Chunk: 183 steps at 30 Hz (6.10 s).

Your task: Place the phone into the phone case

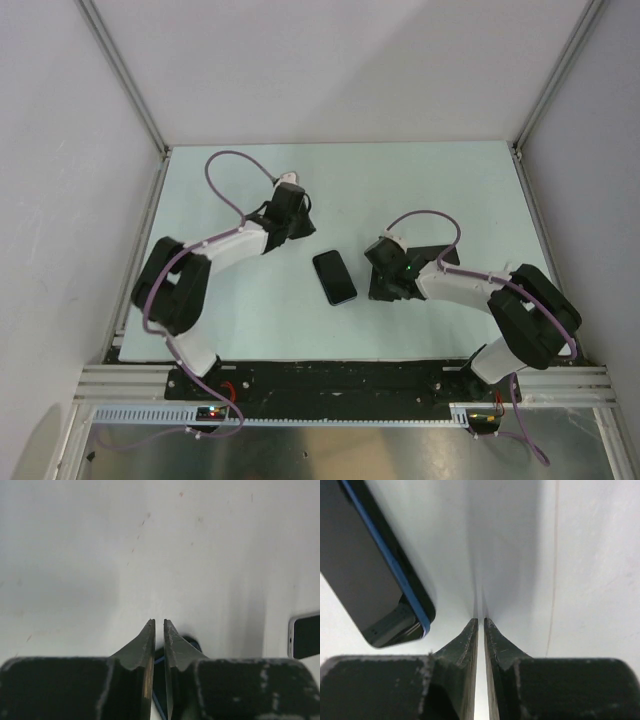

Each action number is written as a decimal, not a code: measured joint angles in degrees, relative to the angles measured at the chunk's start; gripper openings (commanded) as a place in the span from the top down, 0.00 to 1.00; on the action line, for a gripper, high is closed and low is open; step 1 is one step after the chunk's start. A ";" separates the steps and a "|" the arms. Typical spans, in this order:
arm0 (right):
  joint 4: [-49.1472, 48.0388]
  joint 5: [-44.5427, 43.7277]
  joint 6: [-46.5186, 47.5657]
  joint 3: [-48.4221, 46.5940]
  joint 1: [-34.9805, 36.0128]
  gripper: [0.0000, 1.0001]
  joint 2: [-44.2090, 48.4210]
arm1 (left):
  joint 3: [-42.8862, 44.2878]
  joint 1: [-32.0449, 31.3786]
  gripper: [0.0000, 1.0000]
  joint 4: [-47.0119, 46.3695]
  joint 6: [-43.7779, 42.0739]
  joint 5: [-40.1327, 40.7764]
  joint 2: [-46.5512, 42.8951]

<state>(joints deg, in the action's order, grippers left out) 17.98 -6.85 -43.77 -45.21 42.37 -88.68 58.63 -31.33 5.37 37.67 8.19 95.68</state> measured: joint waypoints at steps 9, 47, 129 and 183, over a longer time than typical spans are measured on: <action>-6.69 1.40 -7.67 4.98 6.93 0.88 2.56 | 7.72 1.09 0.93 0.07 -3.21 -8.74 15.12; -23.10 4.98 -8.57 8.31 -5.92 0.87 -0.83 | -19.02 -8.96 1.00 -7.43 12.46 8.20 -5.44; 1.64 -9.11 9.84 -8.48 1.42 0.94 -5.60 | -16.83 -8.26 0.92 -3.85 10.75 0.37 -4.28; -0.48 7.04 11.87 -4.96 -0.48 0.92 -4.66 | -18.71 -6.34 0.93 -4.98 11.74 -3.67 -5.64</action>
<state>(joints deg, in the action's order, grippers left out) 17.50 0.19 -31.90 -50.17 41.89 -93.34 39.92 -37.67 0.38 49.41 4.51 90.04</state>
